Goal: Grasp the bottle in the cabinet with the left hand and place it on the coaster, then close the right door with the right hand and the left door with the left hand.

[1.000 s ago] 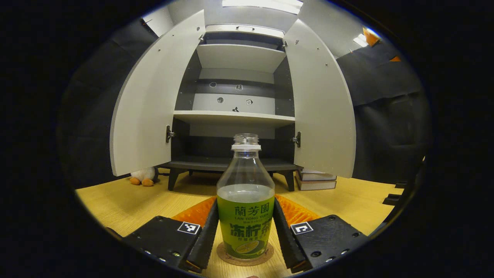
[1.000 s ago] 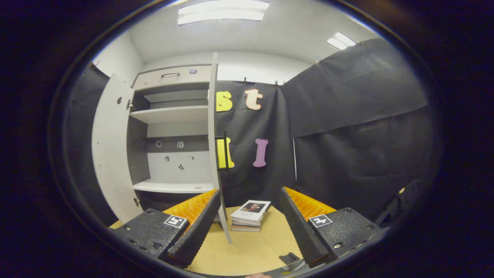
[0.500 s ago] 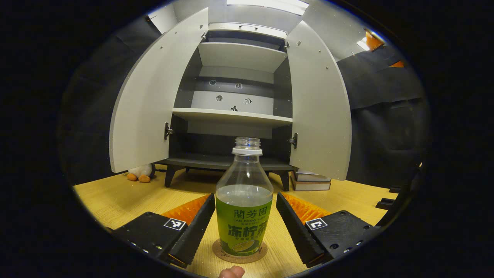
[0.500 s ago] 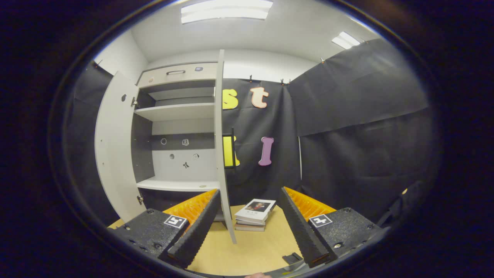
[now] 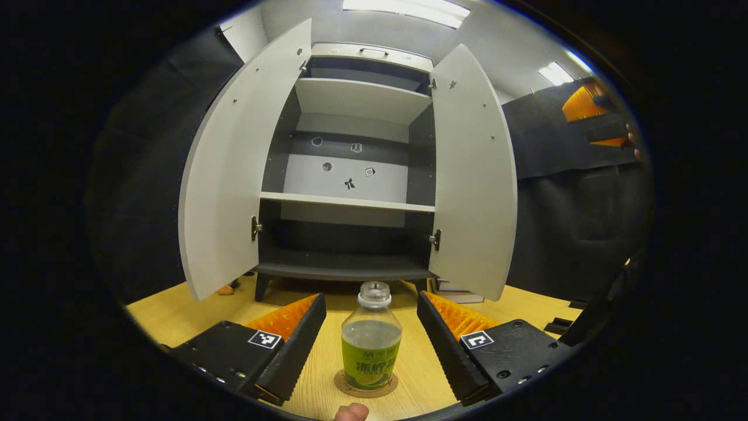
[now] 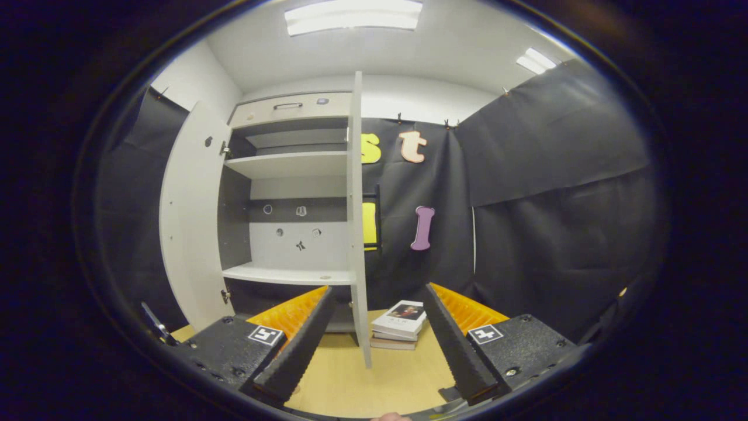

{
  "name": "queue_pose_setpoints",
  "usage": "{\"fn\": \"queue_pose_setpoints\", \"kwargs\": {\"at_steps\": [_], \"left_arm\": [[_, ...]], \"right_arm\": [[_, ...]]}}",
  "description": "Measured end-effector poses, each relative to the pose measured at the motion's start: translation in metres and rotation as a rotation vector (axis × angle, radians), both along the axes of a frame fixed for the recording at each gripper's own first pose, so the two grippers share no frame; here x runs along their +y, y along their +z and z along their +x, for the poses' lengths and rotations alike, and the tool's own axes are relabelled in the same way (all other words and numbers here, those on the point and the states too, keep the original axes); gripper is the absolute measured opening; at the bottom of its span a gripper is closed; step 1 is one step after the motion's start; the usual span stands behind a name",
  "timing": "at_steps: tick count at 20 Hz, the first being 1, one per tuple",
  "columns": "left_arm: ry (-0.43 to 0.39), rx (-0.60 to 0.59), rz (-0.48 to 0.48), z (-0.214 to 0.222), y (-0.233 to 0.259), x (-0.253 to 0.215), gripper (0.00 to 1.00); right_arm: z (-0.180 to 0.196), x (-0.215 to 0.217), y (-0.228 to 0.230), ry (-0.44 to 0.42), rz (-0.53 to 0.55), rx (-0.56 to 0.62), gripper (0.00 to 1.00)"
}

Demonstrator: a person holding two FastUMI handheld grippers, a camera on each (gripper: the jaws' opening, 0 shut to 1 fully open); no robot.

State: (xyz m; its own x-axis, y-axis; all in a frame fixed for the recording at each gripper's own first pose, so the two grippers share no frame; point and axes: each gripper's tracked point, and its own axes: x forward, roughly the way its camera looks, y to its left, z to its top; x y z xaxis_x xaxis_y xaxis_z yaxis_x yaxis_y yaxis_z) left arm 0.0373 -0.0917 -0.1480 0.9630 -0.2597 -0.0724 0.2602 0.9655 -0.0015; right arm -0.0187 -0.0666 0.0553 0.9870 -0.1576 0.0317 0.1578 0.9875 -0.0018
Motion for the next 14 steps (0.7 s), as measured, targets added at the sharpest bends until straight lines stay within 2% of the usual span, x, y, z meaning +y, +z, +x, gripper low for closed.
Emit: {"fn": "queue_pose_setpoints", "kwargs": {"at_steps": [3,5,8,11,14], "left_arm": [[0.009,-0.018,-0.025,-0.01,0.043,0.004,0.95],[0.037,-0.042,0.004,-0.015,0.069,0.011,0.95],[0.06,-0.037,0.056,-0.022,0.091,0.02,0.95],[0.087,-0.059,0.055,-0.026,0.115,0.031,0.95],[0.115,-0.051,0.035,-0.029,0.124,0.04,0.95]], "right_arm": [[0.015,0.022,-0.001,0.058,0.033,-0.039,1.0],[0.024,0.034,-0.004,0.098,0.062,-0.059,1.0],[0.026,0.033,-0.016,0.1,0.063,-0.063,1.0],[0.021,0.031,-0.041,0.119,0.082,-0.016,1.0],[0.012,0.02,-0.069,0.103,0.088,0.026,1.0]]}}
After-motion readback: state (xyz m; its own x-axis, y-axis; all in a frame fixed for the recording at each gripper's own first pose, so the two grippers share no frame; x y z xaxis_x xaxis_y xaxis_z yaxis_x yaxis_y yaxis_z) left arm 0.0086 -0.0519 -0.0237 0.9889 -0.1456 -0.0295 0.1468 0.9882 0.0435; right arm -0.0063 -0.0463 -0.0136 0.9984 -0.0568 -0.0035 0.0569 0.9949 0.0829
